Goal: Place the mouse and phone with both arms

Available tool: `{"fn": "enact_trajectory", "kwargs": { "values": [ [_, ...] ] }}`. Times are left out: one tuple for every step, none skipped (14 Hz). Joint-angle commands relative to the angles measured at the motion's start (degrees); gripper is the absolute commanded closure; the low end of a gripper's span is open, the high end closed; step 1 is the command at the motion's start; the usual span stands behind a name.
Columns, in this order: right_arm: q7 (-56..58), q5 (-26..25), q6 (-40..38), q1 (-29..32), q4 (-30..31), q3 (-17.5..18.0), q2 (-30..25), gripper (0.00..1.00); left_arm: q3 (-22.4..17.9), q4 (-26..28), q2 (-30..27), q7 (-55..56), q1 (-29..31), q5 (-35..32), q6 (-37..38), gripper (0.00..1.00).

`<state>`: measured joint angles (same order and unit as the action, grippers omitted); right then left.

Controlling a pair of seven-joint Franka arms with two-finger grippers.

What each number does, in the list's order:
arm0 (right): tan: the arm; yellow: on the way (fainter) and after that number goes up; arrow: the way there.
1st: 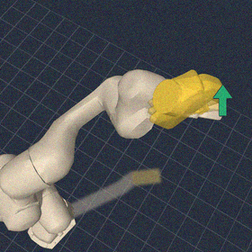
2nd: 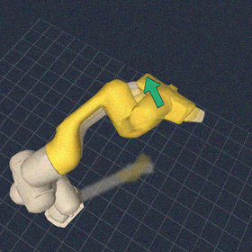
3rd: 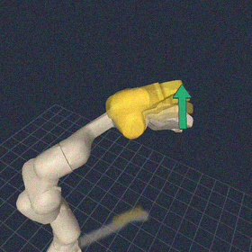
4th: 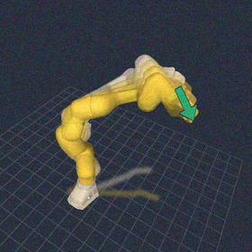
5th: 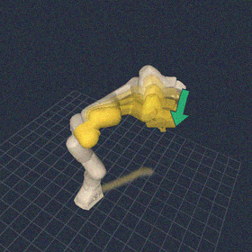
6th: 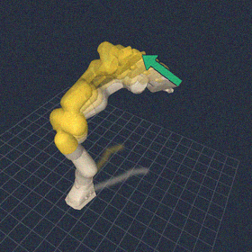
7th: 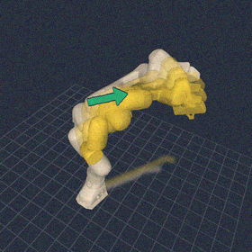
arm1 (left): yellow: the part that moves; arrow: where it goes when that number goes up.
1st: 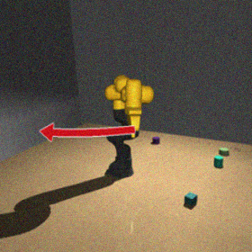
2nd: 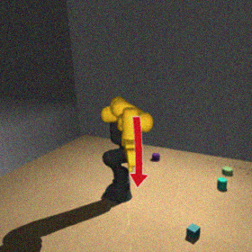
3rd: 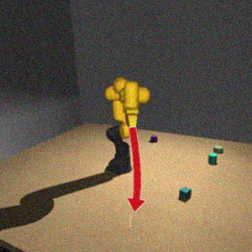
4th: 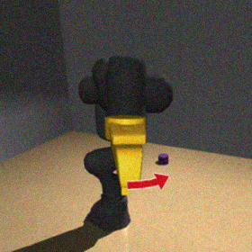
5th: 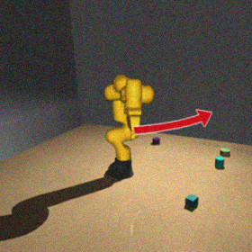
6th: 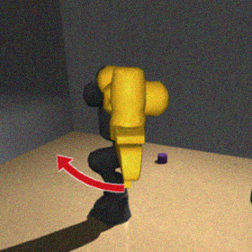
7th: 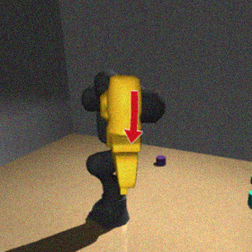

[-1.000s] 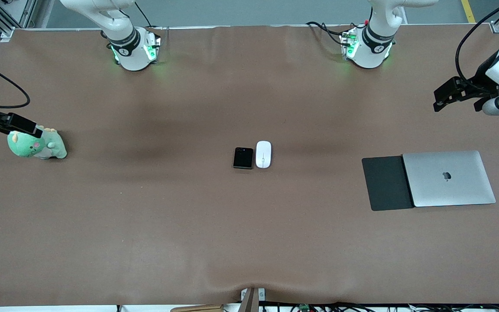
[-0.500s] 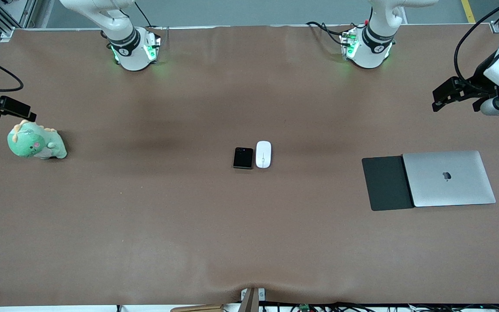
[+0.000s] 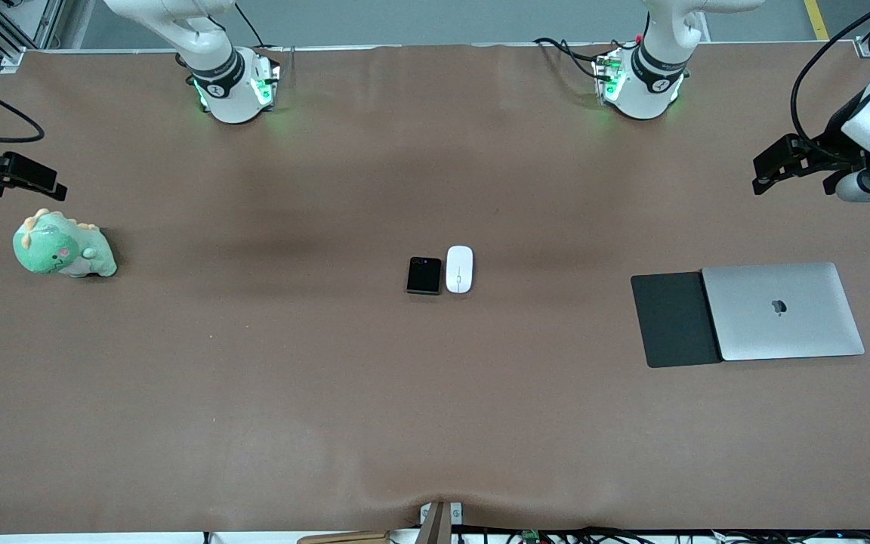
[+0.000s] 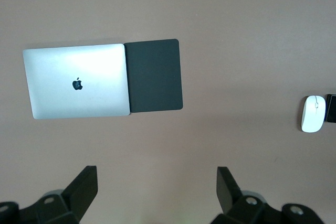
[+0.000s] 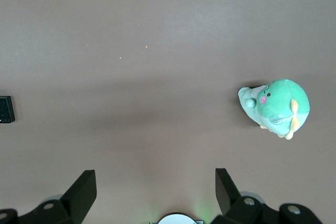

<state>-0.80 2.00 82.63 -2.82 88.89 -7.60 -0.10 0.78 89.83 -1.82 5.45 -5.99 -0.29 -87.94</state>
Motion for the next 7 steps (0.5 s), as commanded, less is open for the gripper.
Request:
{"fn": "enact_trajectory", "kwargs": {
  "values": [
    [-0.35, -0.77, -0.27, 3.17, 0.32, 3.03, -1.66, 0.00, 0.27, -1.23, 0.59, -1.49, 0.36, 0.91, 1.10, 0.00],
    [-0.35, -0.77, -0.36, 2.91, 0.32, 3.03, -1.75, 0.00, 0.27, -1.23, 0.50, -1.58, 0.36, 0.91, 1.10, 0.00],
    [-0.26, -0.77, -0.36, 2.82, 0.24, 2.94, -1.92, 0.00, 0.27, -1.23, 0.50, -1.93, 0.45, 1.00, 1.10, 0.00],
    [-0.09, -0.95, -0.27, 2.91, 0.24, 2.94, -2.10, 0.00, 0.27, -1.23, 0.50, -2.11, 0.62, 1.00, 1.10, 0.00],
    [-0.08, -1.04, -0.27, 2.91, 0.15, 2.85, -2.10, 0.00, 0.27, -1.06, 0.50, -2.19, 0.71, 1.08, 1.10, 0.00],
    [-0.08, -1.12, -0.53, 2.91, 0.24, 2.94, -2.10, 0.00, 0.27, -1.14, 0.50, -2.20, 0.71, 1.26, 1.37, 0.00],
    [-0.08, -1.04, -0.71, 2.91, 0.15, 2.94, -2.10, 0.00, 0.27, -1.14, 0.50, -2.20, 0.71, 1.26, 1.54, 0.00]
  ]
}}
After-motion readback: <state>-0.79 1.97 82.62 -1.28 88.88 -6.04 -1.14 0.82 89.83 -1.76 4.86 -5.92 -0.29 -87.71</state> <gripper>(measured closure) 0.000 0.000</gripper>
